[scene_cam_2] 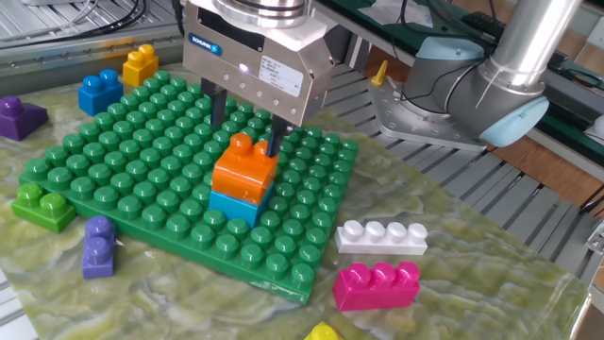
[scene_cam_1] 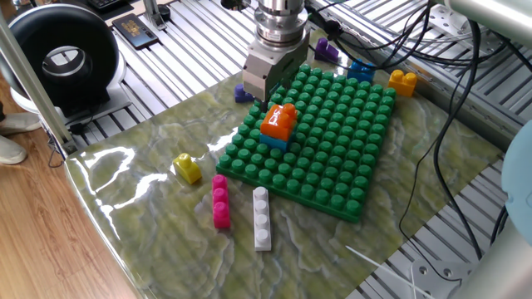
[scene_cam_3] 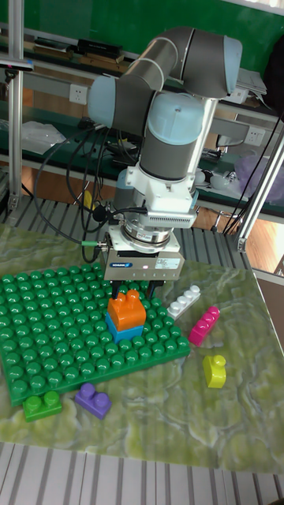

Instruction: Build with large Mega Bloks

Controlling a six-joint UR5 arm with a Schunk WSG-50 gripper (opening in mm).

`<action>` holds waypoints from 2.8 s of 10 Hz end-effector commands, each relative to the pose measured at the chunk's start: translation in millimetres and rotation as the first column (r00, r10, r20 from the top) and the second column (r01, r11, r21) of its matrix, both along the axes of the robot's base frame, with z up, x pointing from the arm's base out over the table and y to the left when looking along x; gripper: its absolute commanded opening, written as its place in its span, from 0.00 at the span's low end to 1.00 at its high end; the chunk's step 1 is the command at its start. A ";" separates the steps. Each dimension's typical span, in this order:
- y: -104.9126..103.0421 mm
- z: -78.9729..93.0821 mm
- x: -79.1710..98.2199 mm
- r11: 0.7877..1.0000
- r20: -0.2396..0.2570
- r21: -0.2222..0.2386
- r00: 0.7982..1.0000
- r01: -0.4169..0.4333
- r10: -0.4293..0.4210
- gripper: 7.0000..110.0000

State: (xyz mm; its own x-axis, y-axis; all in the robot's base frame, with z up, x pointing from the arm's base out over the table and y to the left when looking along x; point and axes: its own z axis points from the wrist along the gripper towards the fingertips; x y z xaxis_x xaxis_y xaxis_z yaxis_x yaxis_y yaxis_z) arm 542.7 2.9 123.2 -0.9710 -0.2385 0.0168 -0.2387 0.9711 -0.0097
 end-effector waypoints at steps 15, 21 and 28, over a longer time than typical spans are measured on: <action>-5.3 -2.9 -21.6 0.999 -0.049 0.008 0.998 -0.047 0.047 0.15; -4.3 -10.3 -19.7 0.999 -0.057 0.004 0.997 -0.050 0.050 0.15; -5.4 -16.1 -18.6 0.998 -0.061 0.006 0.997 -0.056 0.056 0.15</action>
State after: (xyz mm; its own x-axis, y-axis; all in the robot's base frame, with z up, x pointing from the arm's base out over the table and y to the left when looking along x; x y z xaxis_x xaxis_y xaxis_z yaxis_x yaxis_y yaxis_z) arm 522.8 -6.6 108.5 -0.9513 -0.2976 0.0801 -0.2986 0.9544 -0.0006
